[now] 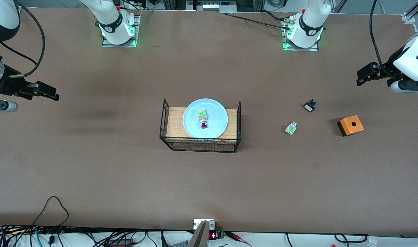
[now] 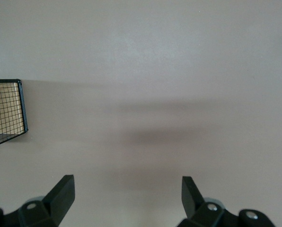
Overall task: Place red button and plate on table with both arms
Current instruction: 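Raise the left gripper from its rest pose toward the crate, then move the left gripper over the red button on the blue plate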
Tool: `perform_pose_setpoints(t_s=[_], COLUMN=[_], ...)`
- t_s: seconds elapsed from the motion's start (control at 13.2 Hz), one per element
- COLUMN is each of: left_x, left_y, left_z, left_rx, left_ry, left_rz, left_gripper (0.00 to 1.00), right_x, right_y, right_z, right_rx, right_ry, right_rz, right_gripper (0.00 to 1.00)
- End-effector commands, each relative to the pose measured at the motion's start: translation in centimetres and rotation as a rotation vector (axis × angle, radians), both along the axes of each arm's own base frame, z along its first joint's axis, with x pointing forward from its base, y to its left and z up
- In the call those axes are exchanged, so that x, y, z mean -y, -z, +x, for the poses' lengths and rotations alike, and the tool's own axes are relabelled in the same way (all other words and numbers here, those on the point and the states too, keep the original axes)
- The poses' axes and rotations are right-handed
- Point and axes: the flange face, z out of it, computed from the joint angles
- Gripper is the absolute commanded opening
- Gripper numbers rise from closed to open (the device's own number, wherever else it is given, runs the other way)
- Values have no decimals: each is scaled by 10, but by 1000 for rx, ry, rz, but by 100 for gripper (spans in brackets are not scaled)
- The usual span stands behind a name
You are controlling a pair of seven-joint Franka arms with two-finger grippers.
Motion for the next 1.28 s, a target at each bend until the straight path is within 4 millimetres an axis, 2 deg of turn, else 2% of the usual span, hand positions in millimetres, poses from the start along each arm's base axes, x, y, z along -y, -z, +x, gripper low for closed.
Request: perform_pose_setpoints(t_s=[0.0,0.38,0.45,0.6,0.76,0.91,0.98,1.13,1.21], left_x=[0,11,26,71,133,212,237,266,287], left_y=[-2,3,11,11,5,11,13,14,19], left_z=[3,-3,-6,-10,-3,-2,5,20,24], left_rx=[-12,-68,-115,-122,-109,-110,-109,-97,-89], left_ry=[9,21,48,113,159,185,154,109,86], left_rz=[-20,-16,-21,-37,-71,-71,-82,-113,-123], left_gripper=[100,100,100,100,100,100,100,100,100], right_x=[0,0,0,0,0,1,1,1,1], right_y=[-6,-5,-5,-5,-5,-4,-4,-4,-4], right_z=[1,1,1,1,1,1,2,2,2], right_rx=[6,5,5,5,6,3,5,5,5], right_ry=[4,6,6,6,6,8,7,9,9], right_rz=[-16,-16,-16,-16,-16,-16,-16,-16,-16], right_gripper=[100,100,100,100,100,100,100,100,100])
